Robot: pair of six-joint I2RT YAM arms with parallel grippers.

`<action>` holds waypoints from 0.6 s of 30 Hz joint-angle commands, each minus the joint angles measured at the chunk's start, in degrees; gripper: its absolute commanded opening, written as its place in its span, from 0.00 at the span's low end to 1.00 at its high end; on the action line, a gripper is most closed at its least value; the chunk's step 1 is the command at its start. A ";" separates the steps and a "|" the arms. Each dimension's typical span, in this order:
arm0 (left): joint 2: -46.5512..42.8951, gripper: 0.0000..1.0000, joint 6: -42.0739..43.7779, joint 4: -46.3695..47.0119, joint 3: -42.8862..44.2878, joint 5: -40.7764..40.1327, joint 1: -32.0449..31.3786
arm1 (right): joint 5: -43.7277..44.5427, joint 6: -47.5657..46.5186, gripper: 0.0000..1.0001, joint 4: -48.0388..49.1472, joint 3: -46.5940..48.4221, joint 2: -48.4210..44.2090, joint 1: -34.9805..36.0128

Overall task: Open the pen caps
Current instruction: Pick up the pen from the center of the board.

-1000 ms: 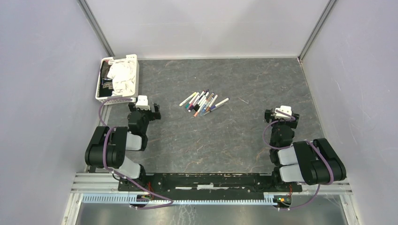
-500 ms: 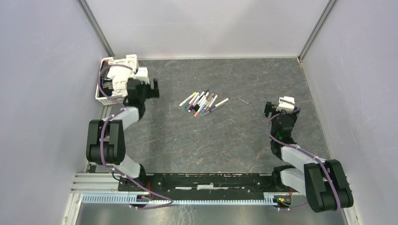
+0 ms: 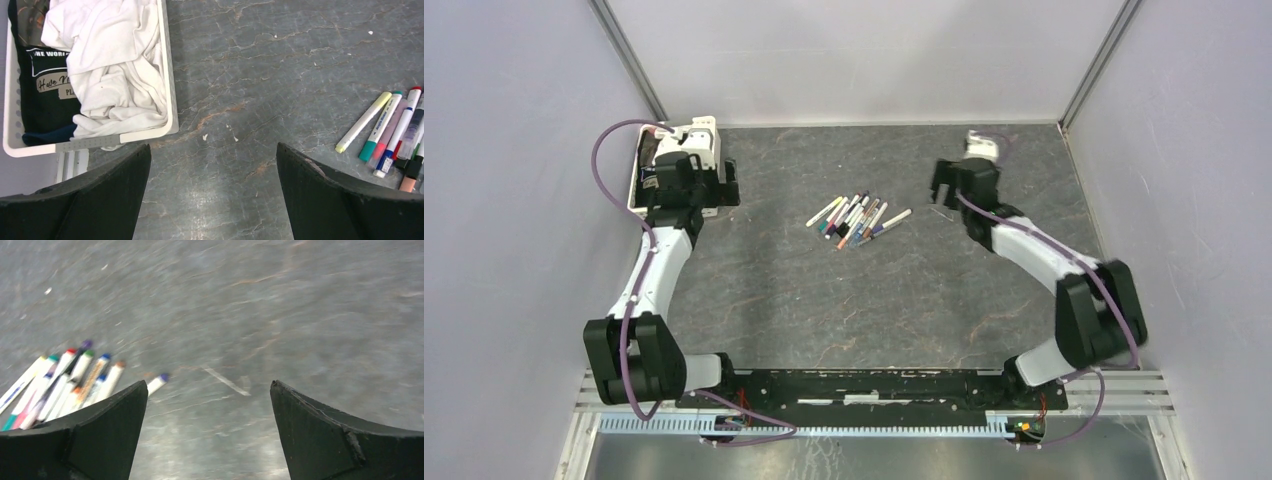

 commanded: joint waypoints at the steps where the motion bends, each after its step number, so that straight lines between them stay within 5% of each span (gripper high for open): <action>1: -0.54 1.00 4.57 -11.01 3.98 3.57 0.89 | 1.44 5.34 0.98 -16.11 13.37 10.74 7.90; 18: -3.34 1.00 11.50 -21.40 3.69 15.86 1.04 | 4.11 20.85 0.65 -28.50 31.63 30.79 13.04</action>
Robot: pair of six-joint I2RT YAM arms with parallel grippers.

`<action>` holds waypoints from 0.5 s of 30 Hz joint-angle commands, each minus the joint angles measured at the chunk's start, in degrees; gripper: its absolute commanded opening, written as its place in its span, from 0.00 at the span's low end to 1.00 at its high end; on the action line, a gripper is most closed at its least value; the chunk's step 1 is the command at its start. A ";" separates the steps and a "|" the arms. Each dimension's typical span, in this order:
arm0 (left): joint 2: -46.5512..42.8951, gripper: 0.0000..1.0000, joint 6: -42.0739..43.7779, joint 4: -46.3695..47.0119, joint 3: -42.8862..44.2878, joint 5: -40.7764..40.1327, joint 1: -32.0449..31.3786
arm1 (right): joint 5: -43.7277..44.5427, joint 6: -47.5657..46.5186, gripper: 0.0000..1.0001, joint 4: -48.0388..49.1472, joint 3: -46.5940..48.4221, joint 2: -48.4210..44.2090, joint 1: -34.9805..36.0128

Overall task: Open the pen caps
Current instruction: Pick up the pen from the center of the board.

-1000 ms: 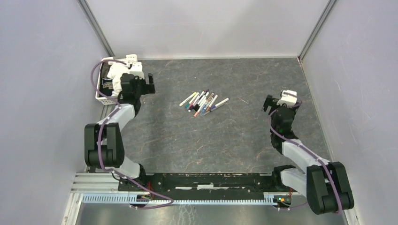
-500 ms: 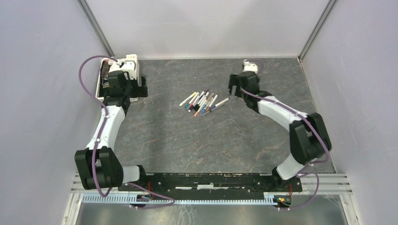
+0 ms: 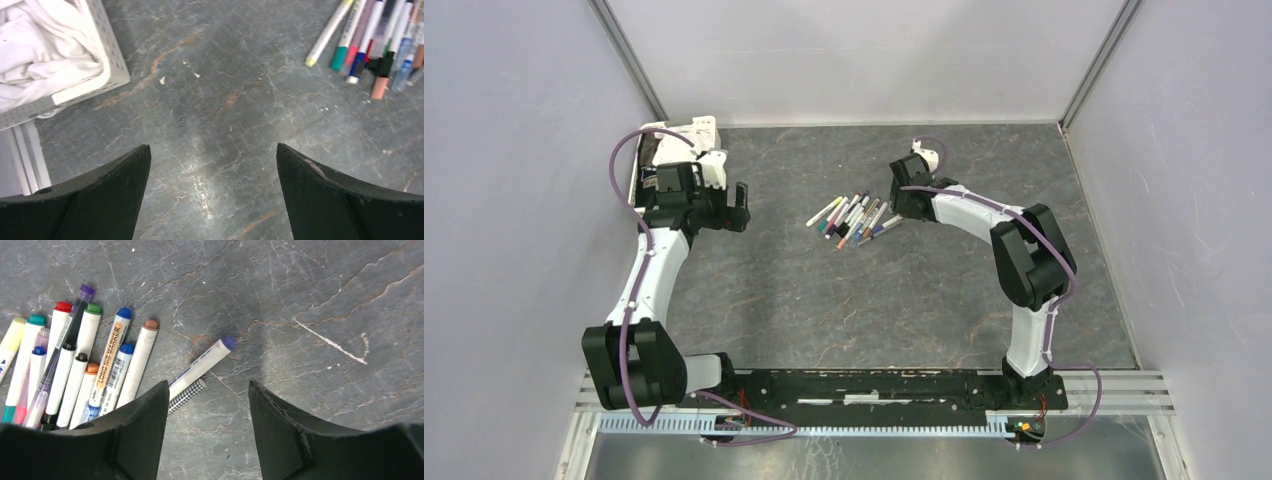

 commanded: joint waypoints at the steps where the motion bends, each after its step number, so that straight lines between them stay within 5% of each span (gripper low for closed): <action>1: -2.27 1.00 4.10 -2.70 1.23 6.27 0.15 | 2.56 6.56 0.65 -4.12 4.01 2.48 0.07; 15: -3.71 1.00 9.00 -6.67 1.08 12.75 0.15 | 5.34 12.14 0.59 -5.13 10.06 10.05 -0.08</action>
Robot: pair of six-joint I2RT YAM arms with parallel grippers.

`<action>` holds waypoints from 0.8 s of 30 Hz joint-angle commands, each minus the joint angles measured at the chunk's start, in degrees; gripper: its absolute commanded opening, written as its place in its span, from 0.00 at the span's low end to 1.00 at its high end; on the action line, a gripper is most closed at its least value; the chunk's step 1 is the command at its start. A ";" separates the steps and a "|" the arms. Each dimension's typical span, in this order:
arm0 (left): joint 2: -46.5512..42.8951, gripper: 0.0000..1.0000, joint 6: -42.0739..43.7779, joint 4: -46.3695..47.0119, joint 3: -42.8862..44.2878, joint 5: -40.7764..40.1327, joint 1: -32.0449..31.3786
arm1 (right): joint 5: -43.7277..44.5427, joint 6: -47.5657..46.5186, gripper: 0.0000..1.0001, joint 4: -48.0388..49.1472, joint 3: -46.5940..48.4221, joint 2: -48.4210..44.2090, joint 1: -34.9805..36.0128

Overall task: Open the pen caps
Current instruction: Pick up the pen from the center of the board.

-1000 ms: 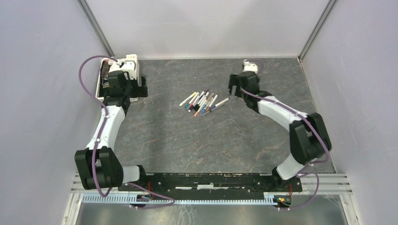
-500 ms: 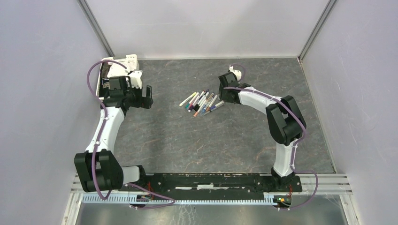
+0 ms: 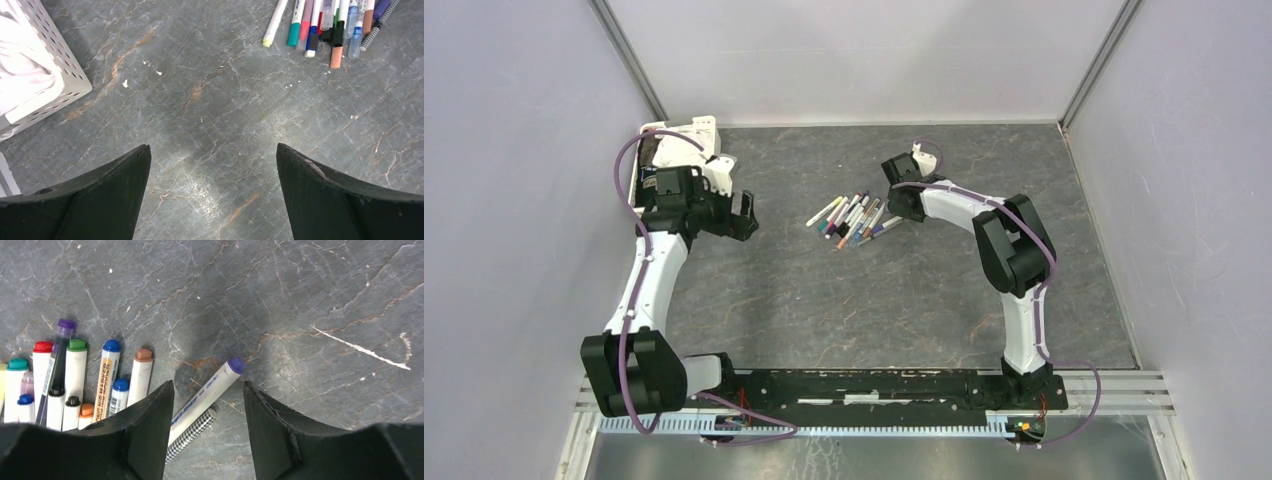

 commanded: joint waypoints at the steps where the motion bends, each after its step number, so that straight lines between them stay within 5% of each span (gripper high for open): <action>1: -1.62 1.00 4.11 -1.83 1.11 3.75 0.08 | 2.84 3.49 0.58 -1.79 3.69 2.40 -0.17; 24: -1.96 1.00 7.32 -5.67 2.99 7.31 -0.87 | -1.04 5.74 0.22 0.97 3.03 3.81 -1.58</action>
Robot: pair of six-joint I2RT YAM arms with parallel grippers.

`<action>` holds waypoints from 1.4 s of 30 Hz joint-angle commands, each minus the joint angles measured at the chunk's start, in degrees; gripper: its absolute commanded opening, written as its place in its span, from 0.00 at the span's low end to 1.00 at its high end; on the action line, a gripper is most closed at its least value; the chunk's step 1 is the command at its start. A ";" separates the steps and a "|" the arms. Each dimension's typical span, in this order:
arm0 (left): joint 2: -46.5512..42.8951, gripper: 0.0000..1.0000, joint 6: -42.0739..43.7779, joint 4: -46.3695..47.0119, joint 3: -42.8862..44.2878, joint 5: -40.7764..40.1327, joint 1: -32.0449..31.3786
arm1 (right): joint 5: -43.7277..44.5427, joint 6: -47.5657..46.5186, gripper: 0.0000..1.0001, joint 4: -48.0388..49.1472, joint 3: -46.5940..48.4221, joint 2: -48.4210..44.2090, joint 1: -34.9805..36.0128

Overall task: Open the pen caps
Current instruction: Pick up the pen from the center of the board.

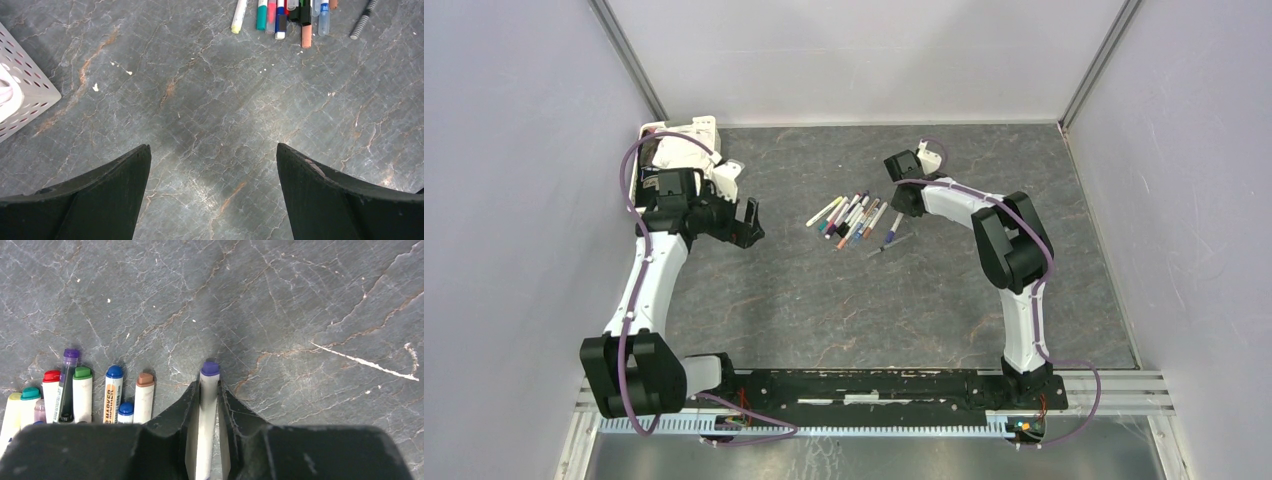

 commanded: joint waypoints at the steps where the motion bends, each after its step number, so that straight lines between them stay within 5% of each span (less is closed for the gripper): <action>1: -1.55 1.00 2.99 -1.46 2.67 1.71 -0.35 | -1.87 1.89 0.18 0.79 1.03 1.32 -0.29; 8: -1.72 1.00 3.63 -2.49 4.08 1.66 -0.57 | -3.33 1.81 0.00 3.00 -0.36 -2.37 -0.37; 21: -1.45 1.00 0.03 -4.05 8.75 9.70 -2.20 | -10.63 2.11 0.00 23.38 -17.43 -23.54 2.72; 31: 0.59 1.00 -9.53 -2.29 11.90 11.55 -18.50 | -5.74 3.71 0.00 37.65 -24.72 -33.69 14.04; 42: 0.82 1.00 -17.10 4.94 8.87 15.54 -23.14 | -0.47 9.67 0.00 47.49 -29.44 -39.02 20.18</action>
